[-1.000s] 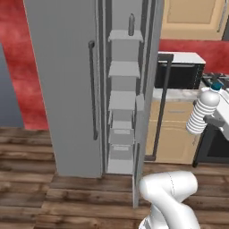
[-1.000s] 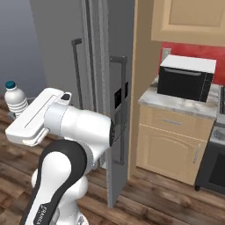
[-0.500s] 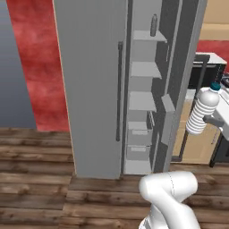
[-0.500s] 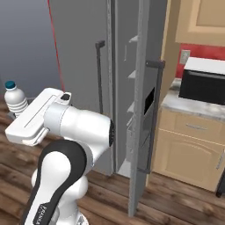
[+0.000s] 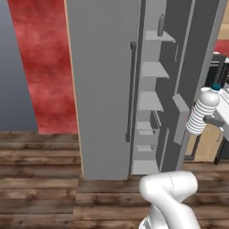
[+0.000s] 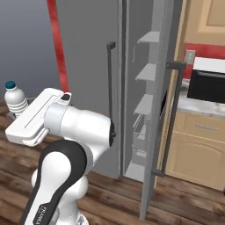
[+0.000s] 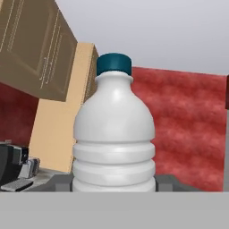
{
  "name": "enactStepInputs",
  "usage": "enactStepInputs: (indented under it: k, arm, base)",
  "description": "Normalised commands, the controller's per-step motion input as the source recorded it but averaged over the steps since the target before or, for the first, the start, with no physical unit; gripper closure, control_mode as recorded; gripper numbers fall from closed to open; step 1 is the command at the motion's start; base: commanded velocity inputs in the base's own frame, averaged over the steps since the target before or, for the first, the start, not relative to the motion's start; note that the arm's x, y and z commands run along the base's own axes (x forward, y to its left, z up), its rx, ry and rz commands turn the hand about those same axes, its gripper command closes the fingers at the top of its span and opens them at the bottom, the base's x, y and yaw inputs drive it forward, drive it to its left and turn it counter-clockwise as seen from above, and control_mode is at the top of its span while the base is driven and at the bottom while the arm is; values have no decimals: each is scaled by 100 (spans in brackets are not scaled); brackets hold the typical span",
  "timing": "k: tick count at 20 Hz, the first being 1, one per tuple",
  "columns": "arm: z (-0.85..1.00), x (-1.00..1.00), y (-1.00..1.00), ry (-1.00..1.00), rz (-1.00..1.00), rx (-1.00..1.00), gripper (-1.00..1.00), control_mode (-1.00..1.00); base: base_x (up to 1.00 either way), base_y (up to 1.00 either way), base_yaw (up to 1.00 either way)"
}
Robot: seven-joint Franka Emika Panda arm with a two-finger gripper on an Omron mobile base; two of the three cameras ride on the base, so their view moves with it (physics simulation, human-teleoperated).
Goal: Take the bottled waters from the counter and place them in the freezer to freeze. Close the freezer door after placing the bottles.
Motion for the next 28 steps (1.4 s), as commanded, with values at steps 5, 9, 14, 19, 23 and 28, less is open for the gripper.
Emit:
enactStepInputs:
  k: [5,9,14,19,23,28]
  arm:
    - [0,0,0,0,0,0,100,100]
    - [0,0,0,0,0,0,100,100]
    - [0,0,0,0,0,0,100,100]
    - [0,0,0,0,0,0,100,100]
    - [0,0,0,0,0,0,100,100]
    - [0,0,0,0,0,0,100,100]
  base:
    - [22,36,-20]
    - [20,43,-28]
    - [32,35,-29]
    - [48,23,-30]
    - [40,16,-30]
    - [44,10,-30]
